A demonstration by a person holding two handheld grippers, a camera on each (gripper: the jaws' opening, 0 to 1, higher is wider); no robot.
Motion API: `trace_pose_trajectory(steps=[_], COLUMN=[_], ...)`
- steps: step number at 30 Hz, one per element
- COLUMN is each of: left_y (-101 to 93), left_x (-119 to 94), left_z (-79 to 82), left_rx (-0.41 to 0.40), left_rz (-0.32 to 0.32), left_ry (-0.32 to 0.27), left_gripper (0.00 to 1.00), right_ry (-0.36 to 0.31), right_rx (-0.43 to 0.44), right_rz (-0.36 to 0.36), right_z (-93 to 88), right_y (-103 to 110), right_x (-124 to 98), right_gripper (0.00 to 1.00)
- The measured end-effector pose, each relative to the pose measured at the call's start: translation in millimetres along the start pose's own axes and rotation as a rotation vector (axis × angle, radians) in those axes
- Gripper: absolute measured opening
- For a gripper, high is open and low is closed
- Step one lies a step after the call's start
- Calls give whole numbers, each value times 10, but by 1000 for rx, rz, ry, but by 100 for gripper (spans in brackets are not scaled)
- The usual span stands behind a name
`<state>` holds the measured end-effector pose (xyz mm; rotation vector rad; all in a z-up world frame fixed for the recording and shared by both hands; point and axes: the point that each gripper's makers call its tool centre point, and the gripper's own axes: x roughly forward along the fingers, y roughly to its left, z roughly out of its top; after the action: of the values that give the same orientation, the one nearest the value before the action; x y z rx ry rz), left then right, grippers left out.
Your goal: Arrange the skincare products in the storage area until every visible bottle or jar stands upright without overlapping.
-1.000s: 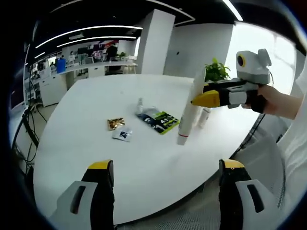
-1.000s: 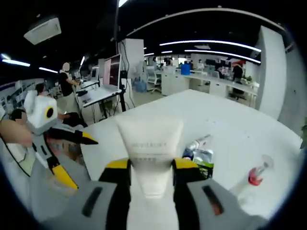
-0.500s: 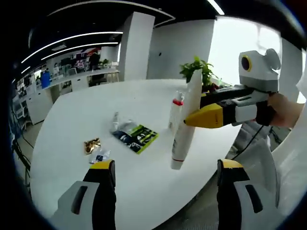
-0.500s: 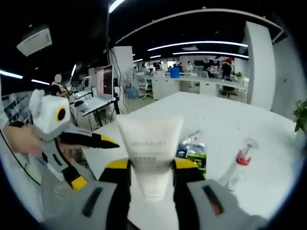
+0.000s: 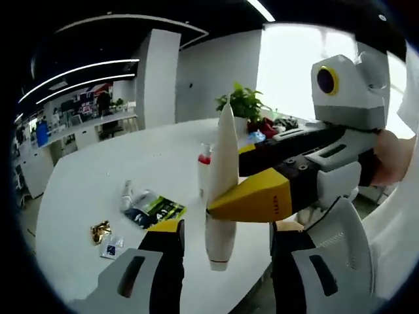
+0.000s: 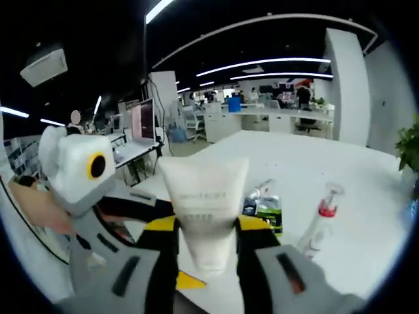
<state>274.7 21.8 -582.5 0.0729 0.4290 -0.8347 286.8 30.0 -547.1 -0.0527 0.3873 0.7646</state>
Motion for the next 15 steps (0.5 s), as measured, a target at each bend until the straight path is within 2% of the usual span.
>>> trace_pose_trajectory(steps=[5, 8, 10, 15], left_y=[0, -4, -25, -77], left_x=[15, 27, 35, 58], left_z=[22, 45, 65, 114], left_rx=[15, 28, 37, 63], left_rz=[16, 26, 24, 17], left_ry=[-8, -16, -21, -33], left_gripper=[30, 27, 20, 17], right_ry=[-5, -14, -19, -29], right_rx=[18, 31, 38, 43], right_rz=[-9, -14, -18, -26], right_z=[12, 35, 51, 73], right_y=[-24, -32, -32, -39], right_x=[-51, -88, -109, -143], right_gripper=[33, 33, 34, 34])
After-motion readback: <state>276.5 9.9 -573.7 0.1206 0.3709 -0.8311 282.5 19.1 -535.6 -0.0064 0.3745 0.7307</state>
